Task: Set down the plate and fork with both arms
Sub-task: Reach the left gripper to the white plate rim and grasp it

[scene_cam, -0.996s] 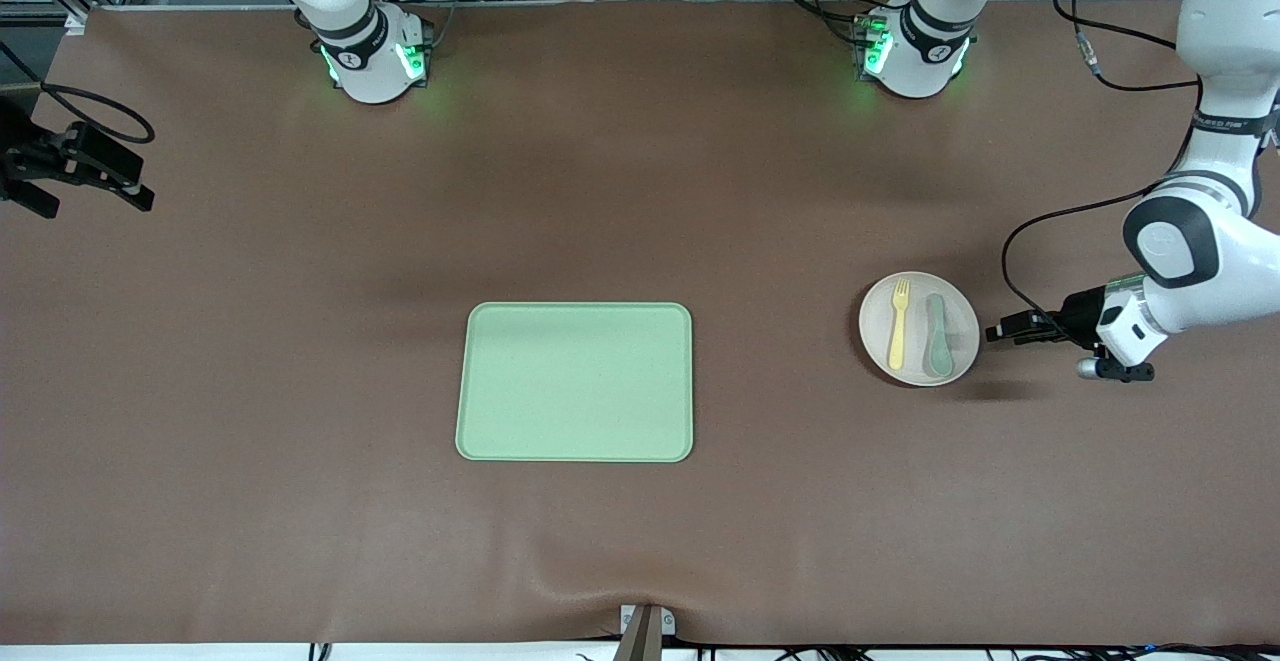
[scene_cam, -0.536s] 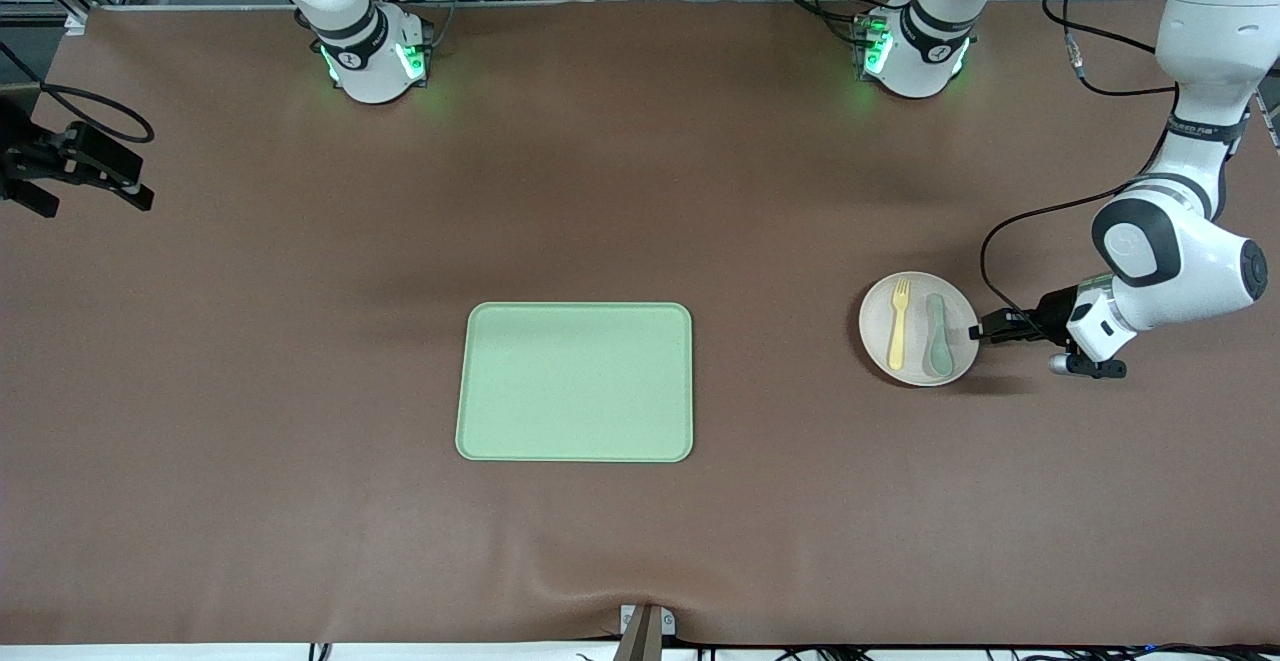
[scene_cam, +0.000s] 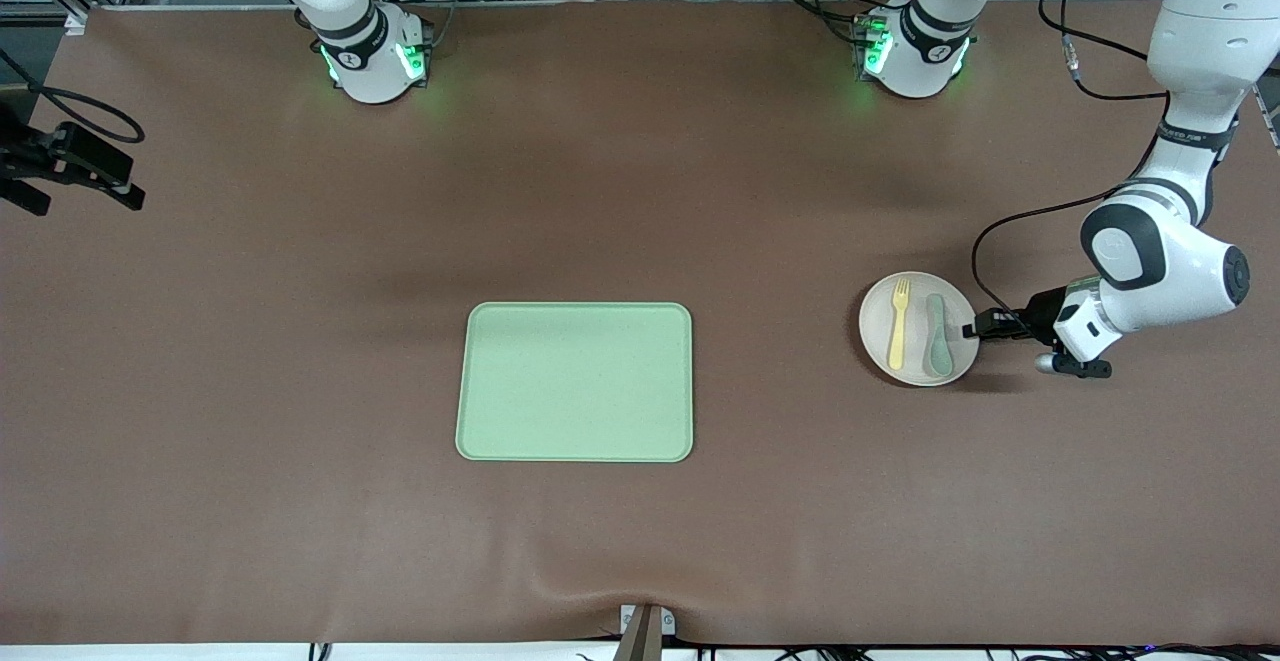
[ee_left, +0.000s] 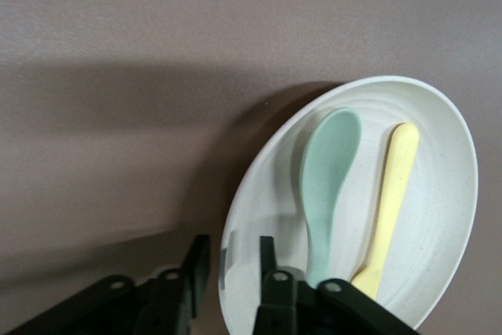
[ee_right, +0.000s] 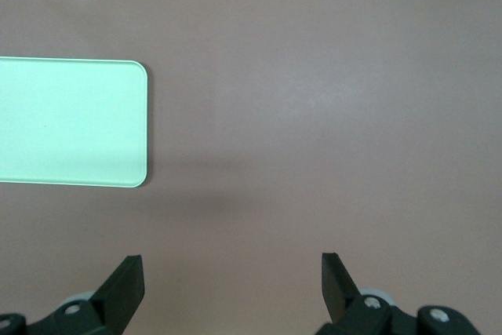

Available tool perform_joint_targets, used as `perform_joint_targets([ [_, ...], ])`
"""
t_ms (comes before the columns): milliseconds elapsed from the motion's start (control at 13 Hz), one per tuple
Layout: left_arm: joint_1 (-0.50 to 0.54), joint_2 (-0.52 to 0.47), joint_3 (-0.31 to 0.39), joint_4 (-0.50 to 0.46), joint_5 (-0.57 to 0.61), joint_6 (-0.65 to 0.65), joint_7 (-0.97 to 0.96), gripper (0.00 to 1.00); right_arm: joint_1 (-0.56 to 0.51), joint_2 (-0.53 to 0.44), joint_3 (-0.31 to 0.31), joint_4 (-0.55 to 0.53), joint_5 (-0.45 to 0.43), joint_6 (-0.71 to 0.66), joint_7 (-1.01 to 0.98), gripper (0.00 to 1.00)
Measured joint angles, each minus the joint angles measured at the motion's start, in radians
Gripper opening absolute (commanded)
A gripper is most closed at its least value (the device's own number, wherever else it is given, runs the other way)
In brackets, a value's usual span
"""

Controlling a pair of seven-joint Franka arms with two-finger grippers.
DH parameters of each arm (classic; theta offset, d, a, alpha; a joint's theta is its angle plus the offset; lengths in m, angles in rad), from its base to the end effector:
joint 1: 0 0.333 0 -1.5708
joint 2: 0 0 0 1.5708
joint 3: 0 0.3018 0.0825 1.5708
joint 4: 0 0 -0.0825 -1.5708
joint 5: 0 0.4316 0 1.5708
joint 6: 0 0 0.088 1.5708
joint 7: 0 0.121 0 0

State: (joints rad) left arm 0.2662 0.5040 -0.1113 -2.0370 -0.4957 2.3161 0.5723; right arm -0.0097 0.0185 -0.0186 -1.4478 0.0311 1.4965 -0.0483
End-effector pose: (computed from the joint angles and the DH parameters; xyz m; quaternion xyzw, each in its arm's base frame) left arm 0.5881 0.0741 0.1150 0.9759 -0.0135 -0.0373 0.2146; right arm 0.6002 -0.0129 0.6421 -0.9997 -0.0114 -0.0157 0.0147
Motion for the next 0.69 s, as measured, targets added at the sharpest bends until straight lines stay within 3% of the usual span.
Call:
perform_joint_targets([
  [307,-0.007,0.003,0.0,0.0,0.0,0.002,0.0,0.02,0.0,0.0,0.0,0.0,0.0,-0.012,0.0,1.0],
  [690,-0.017,0.007,0.0,0.0,0.0,0.005,0.001,0.0,0.001,0.0,0.004,0.0,0.0,-0.01,0.0,1.0],
])
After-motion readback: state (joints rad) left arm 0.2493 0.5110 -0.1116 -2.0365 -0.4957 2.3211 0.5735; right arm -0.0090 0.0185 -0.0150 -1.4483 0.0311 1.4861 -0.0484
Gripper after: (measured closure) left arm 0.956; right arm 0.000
